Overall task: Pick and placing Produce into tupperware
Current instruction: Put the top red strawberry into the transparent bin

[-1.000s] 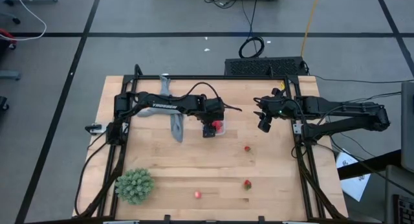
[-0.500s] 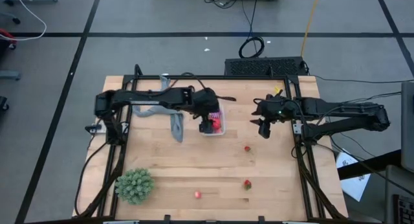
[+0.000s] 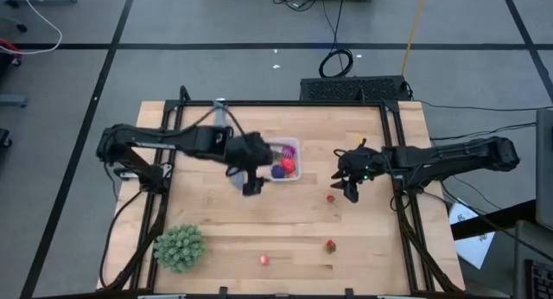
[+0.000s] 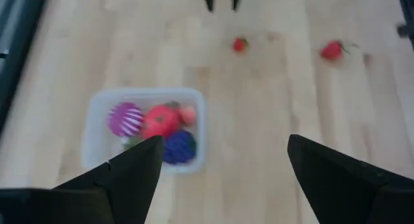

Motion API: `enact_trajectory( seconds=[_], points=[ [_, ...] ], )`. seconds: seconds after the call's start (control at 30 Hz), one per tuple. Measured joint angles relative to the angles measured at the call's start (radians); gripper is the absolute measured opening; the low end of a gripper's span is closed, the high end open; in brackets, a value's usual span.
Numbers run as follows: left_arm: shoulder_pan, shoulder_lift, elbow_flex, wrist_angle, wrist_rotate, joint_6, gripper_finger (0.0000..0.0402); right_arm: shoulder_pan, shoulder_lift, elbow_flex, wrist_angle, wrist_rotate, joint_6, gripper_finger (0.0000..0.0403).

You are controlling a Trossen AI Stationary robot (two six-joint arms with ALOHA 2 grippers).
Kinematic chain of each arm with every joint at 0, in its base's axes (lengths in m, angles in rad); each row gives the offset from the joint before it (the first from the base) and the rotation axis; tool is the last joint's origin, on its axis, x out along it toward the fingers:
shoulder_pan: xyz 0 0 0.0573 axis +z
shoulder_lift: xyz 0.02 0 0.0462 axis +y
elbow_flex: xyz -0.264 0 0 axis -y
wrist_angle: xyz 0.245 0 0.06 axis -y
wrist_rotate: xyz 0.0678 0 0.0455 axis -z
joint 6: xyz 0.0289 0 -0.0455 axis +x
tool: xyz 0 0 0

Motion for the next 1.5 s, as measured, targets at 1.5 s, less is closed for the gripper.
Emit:
enact_trajectory(
  seconds=[1.5],
  points=[
    [-0.238,0.031,0.0,-0.127,-0.244,-0.123,0.0335,0.156,0.497,0.175,-0.159,0.103,-0.023,0.0155]
  ],
)
